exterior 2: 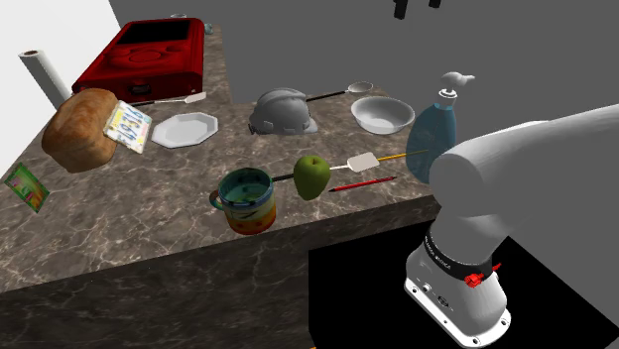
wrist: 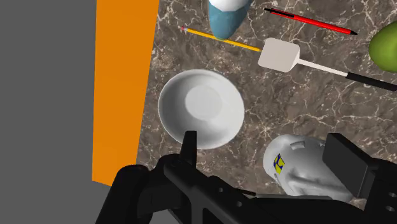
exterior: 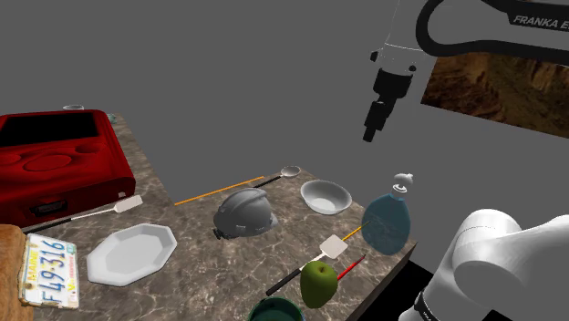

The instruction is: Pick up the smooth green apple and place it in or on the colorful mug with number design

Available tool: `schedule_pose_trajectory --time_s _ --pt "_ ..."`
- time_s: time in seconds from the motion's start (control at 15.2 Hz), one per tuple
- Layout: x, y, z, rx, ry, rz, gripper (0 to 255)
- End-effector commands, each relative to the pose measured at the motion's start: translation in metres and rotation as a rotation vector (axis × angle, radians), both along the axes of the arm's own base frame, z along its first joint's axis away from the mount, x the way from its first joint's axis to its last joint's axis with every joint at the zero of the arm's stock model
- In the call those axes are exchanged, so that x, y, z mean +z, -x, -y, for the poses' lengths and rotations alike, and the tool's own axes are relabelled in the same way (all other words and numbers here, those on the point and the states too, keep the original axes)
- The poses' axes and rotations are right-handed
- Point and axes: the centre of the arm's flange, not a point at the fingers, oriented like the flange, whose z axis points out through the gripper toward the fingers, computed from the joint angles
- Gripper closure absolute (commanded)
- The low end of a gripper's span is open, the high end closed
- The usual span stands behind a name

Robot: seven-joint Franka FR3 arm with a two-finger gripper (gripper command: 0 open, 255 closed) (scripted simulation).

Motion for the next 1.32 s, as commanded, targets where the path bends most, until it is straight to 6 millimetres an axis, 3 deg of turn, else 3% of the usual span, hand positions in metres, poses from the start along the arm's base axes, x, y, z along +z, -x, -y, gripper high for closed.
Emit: schedule_pose_trajectory --time_s 0.0,1.25 --pt "0.0 0.0 0.0 0.0 0.0 0.0 0" --pt "-0.181 0.028 -0.144 0.061 -0.138 -0.138 0"
